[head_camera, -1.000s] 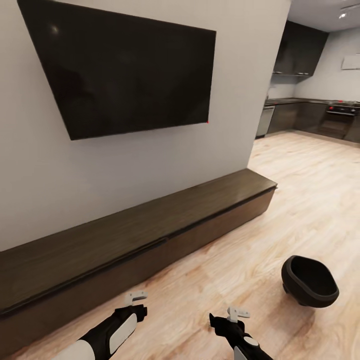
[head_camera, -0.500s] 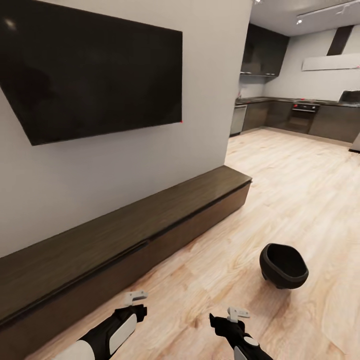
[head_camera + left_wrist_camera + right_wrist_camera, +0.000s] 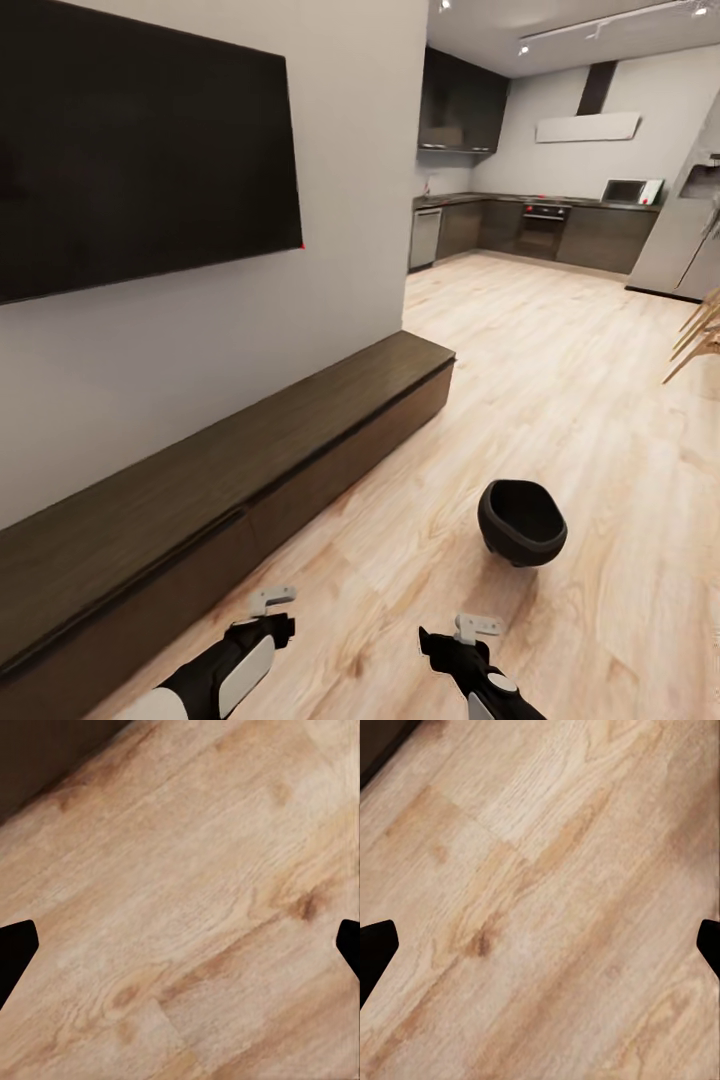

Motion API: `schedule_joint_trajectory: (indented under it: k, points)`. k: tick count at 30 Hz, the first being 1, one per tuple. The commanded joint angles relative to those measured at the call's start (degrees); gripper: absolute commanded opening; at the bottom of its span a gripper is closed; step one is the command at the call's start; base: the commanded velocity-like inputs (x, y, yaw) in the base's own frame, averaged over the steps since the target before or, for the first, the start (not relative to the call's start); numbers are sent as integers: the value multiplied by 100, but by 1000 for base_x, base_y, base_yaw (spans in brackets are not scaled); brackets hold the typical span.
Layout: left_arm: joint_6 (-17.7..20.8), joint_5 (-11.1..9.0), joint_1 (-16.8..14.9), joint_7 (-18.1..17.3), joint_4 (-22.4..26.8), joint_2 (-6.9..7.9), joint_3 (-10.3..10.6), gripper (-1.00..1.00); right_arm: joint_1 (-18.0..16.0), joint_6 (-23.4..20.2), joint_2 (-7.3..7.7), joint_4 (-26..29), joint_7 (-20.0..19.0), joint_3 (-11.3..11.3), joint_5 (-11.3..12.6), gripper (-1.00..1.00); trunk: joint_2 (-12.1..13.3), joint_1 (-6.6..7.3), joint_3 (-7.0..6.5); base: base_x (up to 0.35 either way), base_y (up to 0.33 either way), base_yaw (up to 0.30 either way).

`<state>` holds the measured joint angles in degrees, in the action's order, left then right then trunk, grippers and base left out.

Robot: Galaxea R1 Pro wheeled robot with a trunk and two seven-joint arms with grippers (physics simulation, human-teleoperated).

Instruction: Place each of the two pumpkins and all three candles from the living room inside a cabinet in the living room (use any cabinet), then make sure every cabinet is closed, and position the cauldron so it is next to a table in the living room.

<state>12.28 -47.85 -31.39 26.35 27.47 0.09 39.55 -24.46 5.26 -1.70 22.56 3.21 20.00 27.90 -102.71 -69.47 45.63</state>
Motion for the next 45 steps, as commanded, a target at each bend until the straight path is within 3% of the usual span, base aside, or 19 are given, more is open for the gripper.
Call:
schedule_joint_trajectory:
  k: [1, 12, 45]
  points:
    - [21, -19, -6, 46, 12, -3, 35, 100, -6, 24, 3, -2, 36, 50, 44, 100, -2, -2, 5, 289, -149, -258]
    - [20, -23, -2, 46, 12, -27, 35, 100, -6, 18, -1, 29, 36, 48, 40, 100, -2, -2, 27, 293, -177, -90]
    - [16, -21, 8, 37, 5, -27, 35, 100, -6, 19, 3, 12, 31, 48, 40, 100, -2, -2, 280, 273, -199, -155]
